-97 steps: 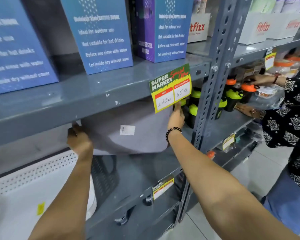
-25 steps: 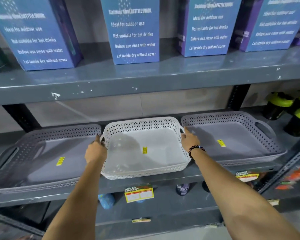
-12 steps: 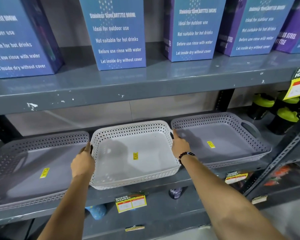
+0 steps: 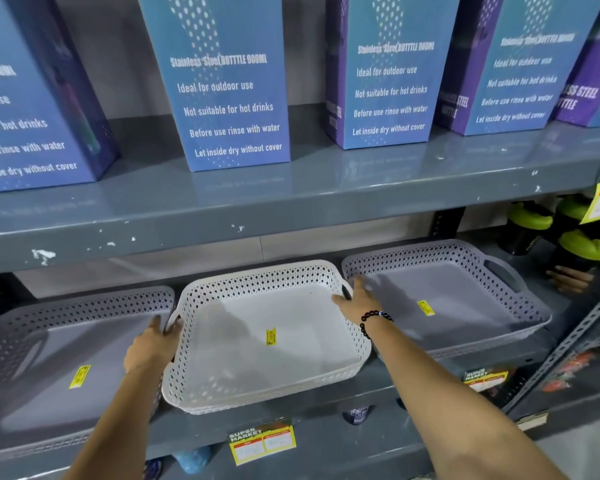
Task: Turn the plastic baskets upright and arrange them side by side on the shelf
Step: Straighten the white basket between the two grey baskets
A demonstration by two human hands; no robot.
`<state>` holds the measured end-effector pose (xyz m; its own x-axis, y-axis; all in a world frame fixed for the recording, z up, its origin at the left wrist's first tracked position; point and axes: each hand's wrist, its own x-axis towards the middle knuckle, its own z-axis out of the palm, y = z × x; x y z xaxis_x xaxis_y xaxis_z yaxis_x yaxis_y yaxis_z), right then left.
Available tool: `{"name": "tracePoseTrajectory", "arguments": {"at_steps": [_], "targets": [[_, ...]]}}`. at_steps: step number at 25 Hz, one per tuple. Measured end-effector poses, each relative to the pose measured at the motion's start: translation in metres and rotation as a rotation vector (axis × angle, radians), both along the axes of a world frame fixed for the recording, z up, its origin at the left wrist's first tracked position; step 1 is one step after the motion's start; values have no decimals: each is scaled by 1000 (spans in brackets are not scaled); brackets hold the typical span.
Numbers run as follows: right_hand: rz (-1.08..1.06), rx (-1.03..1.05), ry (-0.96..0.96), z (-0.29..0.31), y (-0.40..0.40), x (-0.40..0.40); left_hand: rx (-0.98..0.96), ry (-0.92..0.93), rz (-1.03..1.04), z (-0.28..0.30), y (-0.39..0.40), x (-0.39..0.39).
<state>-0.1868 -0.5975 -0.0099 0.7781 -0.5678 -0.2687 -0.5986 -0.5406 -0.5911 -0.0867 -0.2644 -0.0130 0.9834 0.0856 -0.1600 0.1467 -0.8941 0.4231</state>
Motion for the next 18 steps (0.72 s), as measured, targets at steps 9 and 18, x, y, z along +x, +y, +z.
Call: {"name": "tracePoseTrajectory", "arguments": {"at_steps": [9, 18], "targets": [[71, -139, -26, -5, 1, 5, 44, -145, -106, -10, -7, 2], [145, -302, -65, -3, 7, 3, 85, -145, -126, -8, -9, -1]]}}
